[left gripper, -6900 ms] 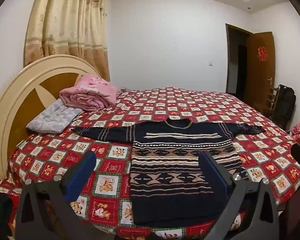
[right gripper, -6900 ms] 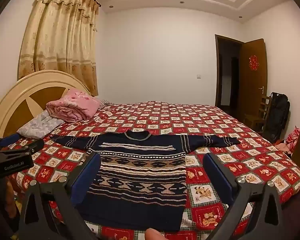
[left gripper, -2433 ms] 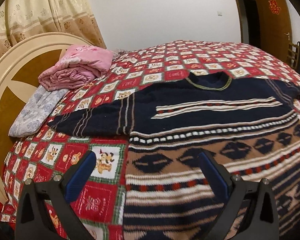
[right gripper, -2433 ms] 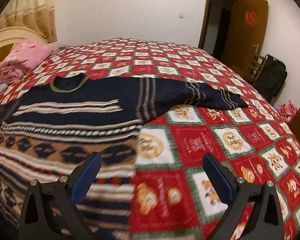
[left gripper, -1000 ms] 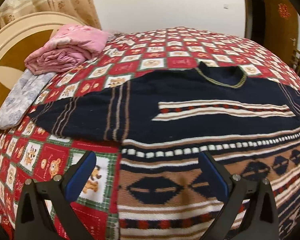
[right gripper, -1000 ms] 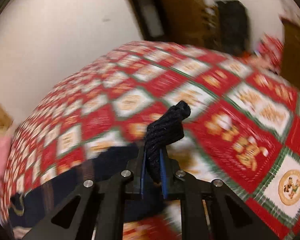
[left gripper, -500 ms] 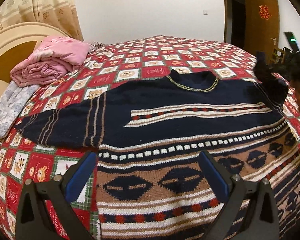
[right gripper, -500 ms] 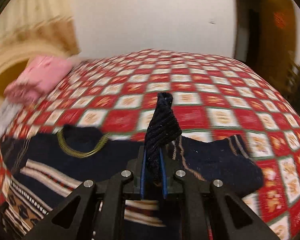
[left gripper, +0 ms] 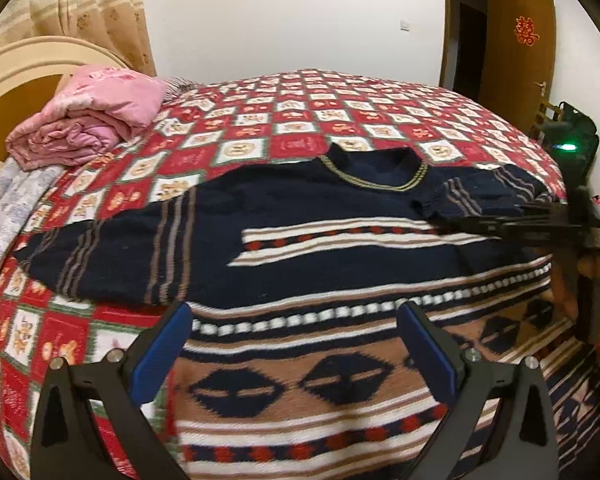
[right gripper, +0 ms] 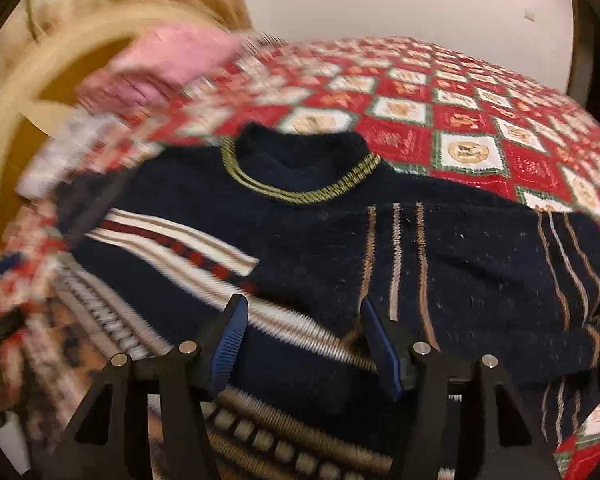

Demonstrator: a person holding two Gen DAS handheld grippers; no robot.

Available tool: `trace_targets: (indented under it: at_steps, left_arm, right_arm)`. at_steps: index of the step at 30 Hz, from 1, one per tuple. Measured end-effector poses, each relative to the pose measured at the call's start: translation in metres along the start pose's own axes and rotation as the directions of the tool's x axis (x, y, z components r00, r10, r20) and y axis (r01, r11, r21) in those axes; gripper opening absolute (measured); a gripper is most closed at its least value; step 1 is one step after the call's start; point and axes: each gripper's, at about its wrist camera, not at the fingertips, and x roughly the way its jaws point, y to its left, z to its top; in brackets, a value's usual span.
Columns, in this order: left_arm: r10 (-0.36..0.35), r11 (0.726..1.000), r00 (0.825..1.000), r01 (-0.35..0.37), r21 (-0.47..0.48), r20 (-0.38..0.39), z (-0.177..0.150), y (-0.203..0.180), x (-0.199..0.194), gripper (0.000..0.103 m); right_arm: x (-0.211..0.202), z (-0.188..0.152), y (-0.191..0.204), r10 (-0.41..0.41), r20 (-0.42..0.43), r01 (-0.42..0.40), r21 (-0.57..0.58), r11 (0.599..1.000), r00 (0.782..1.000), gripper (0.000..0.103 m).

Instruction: Fold small clothes

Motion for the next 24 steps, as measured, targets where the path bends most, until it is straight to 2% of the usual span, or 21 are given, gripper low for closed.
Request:
trace_targets:
  at_steps: [3, 5, 8, 9, 11, 14, 17, 21, 24]
  left_arm:
    - [-0.031, 0.999, 1.000, 0.031, 0.012, -0.001, 0.007, -0.018, 0.005, 0.103]
    - [-0.064, 0.998, 0.998, 0.064, 0.026, -0.007, 0.015, -0.034, 0.012, 0.099]
    - [-0.129, 0.990, 0.991, 0.130, 0.050, -0.024, 0.026, -0.060, 0.026, 0.091]
    - [-0.156, 0.986, 0.987, 0.158, 0.052, -0.040, 0.031, -0.072, 0.033, 0.086]
    - [-0.190, 0.979, 0.980, 0.193, 0.059, -0.060, 0.038, -0.090, 0.044, 0.085]
    - [-0.205, 0.976, 0.975, 0.211, 0.061, -0.091, 0.048, -0.118, 0.063, 0.084]
    - [-0.206, 0.976, 0.969, 0.213, 0.044, -0.139, 0.057, -0.139, 0.086, 0.078]
    - [-0.229, 0.973, 0.954, 0.220, -0.066, -0.195, 0.066, -0.141, 0.110, 0.074]
    - [-0.252, 0.961, 0.949, 0.223, -0.165, -0.190, 0.070, -0.137, 0.121, 0.074]
  right_arm:
    - [-0.047, -0.016, -0.033, 0.050, 0.105, -0.056, 0.059, 0.997, 0.993, 0.060]
    - [-0.070, -0.028, -0.059, 0.043, 0.152, -0.059, 0.103, 0.993, 0.987, 0.062]
    - [-0.101, -0.055, -0.111, 0.000, 0.213, -0.045, 0.209, 0.977, 0.977, 0.070]
    - [-0.110, -0.065, -0.126, -0.020, 0.228, -0.036, 0.239, 0.970, 0.973, 0.070]
    - [-0.123, -0.083, -0.150, -0.059, 0.250, -0.018, 0.296, 0.955, 0.966, 0.070]
    - [-0.134, -0.096, -0.170, -0.085, 0.293, -0.027, 0.358, 0.933, 0.952, 0.070]
    - [-0.141, -0.099, -0.178, -0.127, 0.342, -0.024, 0.402, 0.915, 0.931, 0.070]
    - [-0.139, -0.105, -0.187, -0.125, 0.344, -0.041, 0.437, 0.898, 0.931, 0.070]
    - [-0.142, -0.108, -0.192, -0.138, 0.351, -0.043, 0.461, 0.886, 0.926, 0.070]
